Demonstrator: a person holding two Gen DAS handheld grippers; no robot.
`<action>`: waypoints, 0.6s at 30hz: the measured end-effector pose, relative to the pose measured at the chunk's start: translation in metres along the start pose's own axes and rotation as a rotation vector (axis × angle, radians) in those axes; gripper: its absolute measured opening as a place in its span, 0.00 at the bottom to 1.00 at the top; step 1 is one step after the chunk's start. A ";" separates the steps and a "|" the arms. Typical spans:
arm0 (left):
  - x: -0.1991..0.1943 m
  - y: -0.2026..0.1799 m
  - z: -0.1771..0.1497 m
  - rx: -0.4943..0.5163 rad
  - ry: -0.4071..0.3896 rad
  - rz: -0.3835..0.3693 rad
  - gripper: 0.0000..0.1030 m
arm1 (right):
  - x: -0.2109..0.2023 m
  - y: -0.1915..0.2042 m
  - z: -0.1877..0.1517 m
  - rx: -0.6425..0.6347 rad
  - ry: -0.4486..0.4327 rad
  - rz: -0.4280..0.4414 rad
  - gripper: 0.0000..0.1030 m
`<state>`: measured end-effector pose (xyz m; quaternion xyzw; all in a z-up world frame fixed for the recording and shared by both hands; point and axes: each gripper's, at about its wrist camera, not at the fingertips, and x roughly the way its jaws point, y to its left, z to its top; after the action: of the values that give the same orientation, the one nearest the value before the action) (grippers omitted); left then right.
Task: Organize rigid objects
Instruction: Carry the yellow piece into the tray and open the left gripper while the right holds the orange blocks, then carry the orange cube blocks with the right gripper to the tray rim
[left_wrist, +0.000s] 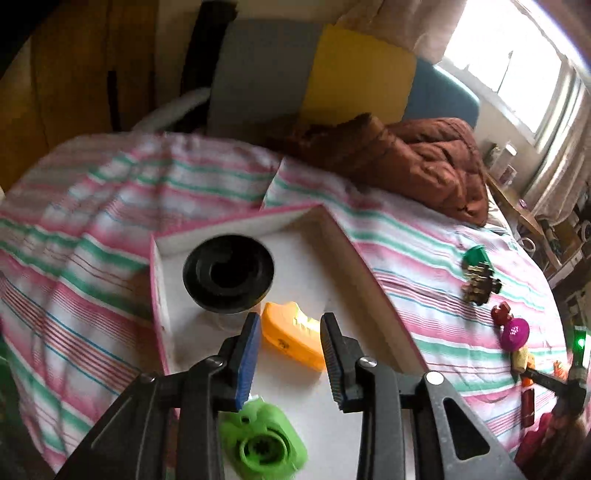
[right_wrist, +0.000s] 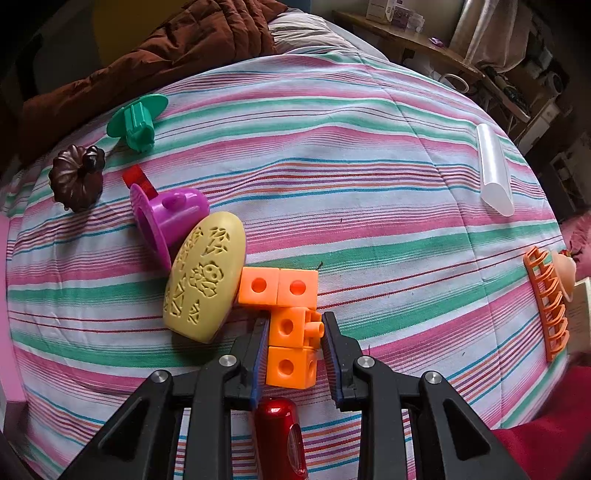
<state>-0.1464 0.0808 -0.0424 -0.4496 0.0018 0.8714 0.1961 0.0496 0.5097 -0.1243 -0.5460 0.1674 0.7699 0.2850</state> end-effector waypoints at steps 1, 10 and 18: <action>-0.007 -0.003 -0.002 0.010 -0.016 0.007 0.32 | -0.001 0.001 -0.001 0.000 -0.001 0.000 0.27; -0.053 -0.029 -0.037 0.082 -0.091 0.028 0.32 | -0.004 0.000 -0.001 0.009 -0.007 0.000 0.26; -0.067 -0.033 -0.063 0.112 -0.085 0.063 0.32 | -0.005 -0.005 0.002 0.028 -0.026 0.015 0.26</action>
<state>-0.0505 0.0766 -0.0217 -0.4003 0.0565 0.8939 0.1936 0.0526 0.5137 -0.1186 -0.5306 0.1787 0.7765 0.2889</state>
